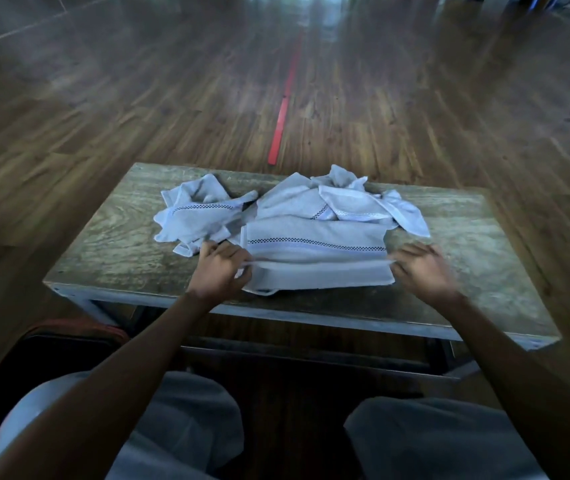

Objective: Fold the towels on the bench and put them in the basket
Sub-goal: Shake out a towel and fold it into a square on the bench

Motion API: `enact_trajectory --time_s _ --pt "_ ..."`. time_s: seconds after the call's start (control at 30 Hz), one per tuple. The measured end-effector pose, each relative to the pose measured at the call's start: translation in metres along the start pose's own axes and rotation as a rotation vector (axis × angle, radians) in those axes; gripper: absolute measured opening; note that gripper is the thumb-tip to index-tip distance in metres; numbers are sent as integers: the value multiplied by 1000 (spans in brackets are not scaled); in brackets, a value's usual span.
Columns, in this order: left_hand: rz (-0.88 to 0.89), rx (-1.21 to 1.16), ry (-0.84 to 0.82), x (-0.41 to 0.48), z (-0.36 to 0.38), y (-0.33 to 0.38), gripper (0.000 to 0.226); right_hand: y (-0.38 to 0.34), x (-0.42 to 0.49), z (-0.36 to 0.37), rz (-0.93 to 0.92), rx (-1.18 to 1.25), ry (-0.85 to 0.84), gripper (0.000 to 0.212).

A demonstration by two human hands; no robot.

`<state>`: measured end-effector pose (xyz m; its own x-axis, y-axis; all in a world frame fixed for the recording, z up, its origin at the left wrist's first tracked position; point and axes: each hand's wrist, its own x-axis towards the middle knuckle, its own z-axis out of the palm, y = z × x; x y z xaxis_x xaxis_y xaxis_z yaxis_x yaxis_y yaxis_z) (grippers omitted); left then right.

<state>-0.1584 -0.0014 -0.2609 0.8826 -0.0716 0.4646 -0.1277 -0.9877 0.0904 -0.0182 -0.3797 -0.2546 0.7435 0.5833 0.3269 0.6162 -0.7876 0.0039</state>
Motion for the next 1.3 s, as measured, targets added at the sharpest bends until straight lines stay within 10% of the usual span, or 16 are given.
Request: enact_trajectory --time_s 0.87,1.3 --pt "200 23 -469 19 -1 -13 20 -10 8 -9 -256 -267 -180 32" --pt "122 -126 -68 96 -143 -9 62 -8 59 -162 115 313 -347 13"
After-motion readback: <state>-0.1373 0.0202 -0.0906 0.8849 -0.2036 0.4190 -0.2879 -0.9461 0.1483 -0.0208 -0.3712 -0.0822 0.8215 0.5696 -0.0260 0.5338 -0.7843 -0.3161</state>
